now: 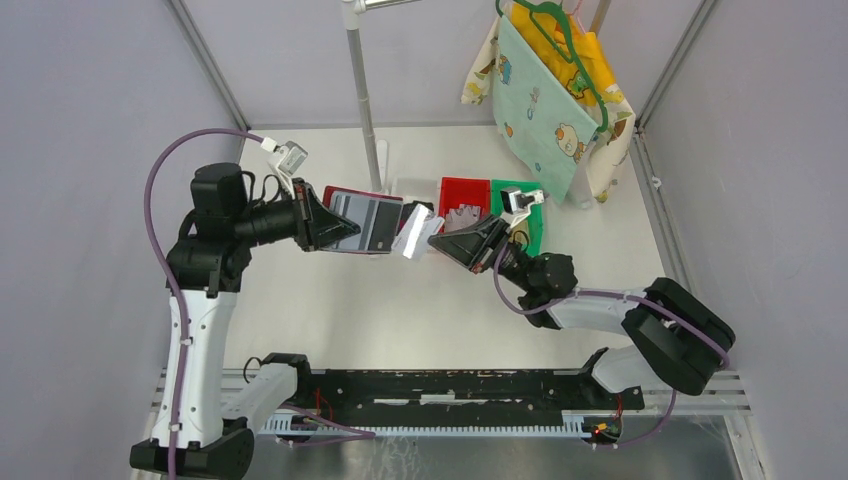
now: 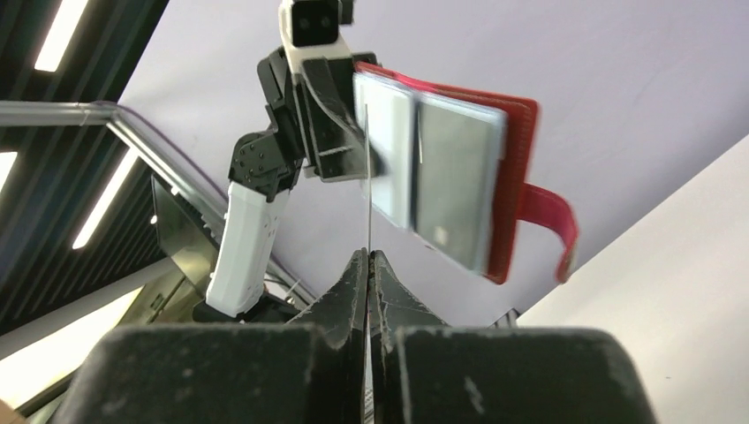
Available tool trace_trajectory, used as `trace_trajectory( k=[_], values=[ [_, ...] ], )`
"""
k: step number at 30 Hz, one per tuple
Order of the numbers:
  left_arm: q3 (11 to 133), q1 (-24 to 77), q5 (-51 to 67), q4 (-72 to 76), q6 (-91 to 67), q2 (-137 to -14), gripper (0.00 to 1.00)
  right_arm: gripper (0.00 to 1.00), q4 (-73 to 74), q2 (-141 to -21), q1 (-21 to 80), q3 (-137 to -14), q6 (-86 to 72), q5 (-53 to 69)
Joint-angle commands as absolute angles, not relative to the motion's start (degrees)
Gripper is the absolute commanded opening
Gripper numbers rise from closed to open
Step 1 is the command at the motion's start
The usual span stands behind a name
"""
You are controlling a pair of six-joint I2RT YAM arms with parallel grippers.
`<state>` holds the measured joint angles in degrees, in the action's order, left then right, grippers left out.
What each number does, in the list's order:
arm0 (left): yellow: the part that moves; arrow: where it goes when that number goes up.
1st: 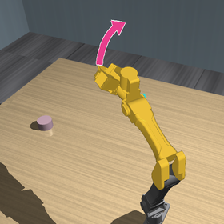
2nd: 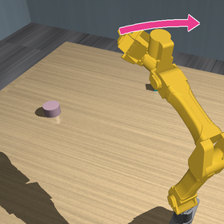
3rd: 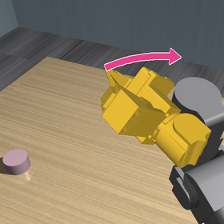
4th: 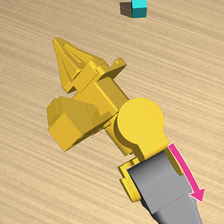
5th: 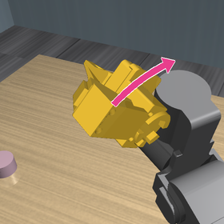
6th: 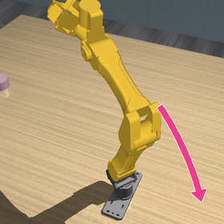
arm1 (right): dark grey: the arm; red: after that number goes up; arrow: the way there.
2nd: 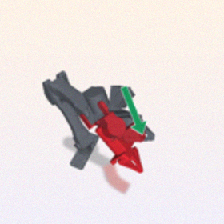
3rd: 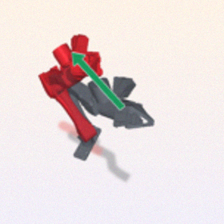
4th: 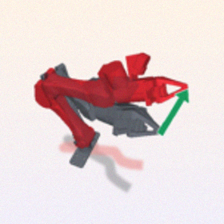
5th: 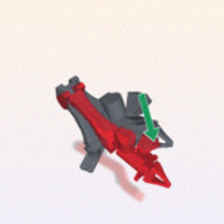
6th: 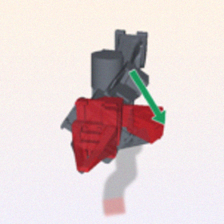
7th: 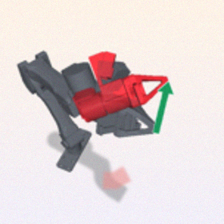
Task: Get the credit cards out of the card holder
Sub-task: Place the credit card in the storage box.
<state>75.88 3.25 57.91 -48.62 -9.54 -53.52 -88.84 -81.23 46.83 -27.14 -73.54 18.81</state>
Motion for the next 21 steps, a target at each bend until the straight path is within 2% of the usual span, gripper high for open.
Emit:
trace_trajectory(
  k=[1, 4, 7, 11, 13, 15, 21],
  values=[
    [74.5, 3.2, 42.3, -48.8, -5.3, -54.9, 0.11, 0.0, -101.0, -77.5, 41.8, -24.9, -77.3, 22.4],
    [73.6, 3.2, 38.5, -48.9, -4.1, -55.4, 0.11, 0.0, -96.3, -75.6, 36.8, -24.5, -77.7, 26.1],
    [73.7, 3.2, 38.7, -49.2, -3.1, -55.3, 0.11, 0.0, -83.5, -73.0, 30.4, -25.3, -73.9, 31.3],
    [74.7, 3.2, 42.6, -50.0, -2.1, -54.5, 0.11, 0.0, -45.9, -69.0, 23.3, -31.4, -50.9, 32.8],
    [75.1, 3.2, 47.3, -50.6, -1.8, -54.1, 0.11, 0.0, -31.0, -69.0, 21.8, -35.9, -40.0, 28.7],
    [75.4, 3.2, 52.5, -50.8, -1.9, -53.6, 0.12, 0.0, -22.5, -70.7, 20.9, -40.1, -33.0, 24.8],
    [76.4, 3.2, 62.9, -50.5, -2.9, -52.8, 0.12, 0.0, -18.1, -80.0, 19.1, -47.0, -30.2, 24.0]
  ],
)
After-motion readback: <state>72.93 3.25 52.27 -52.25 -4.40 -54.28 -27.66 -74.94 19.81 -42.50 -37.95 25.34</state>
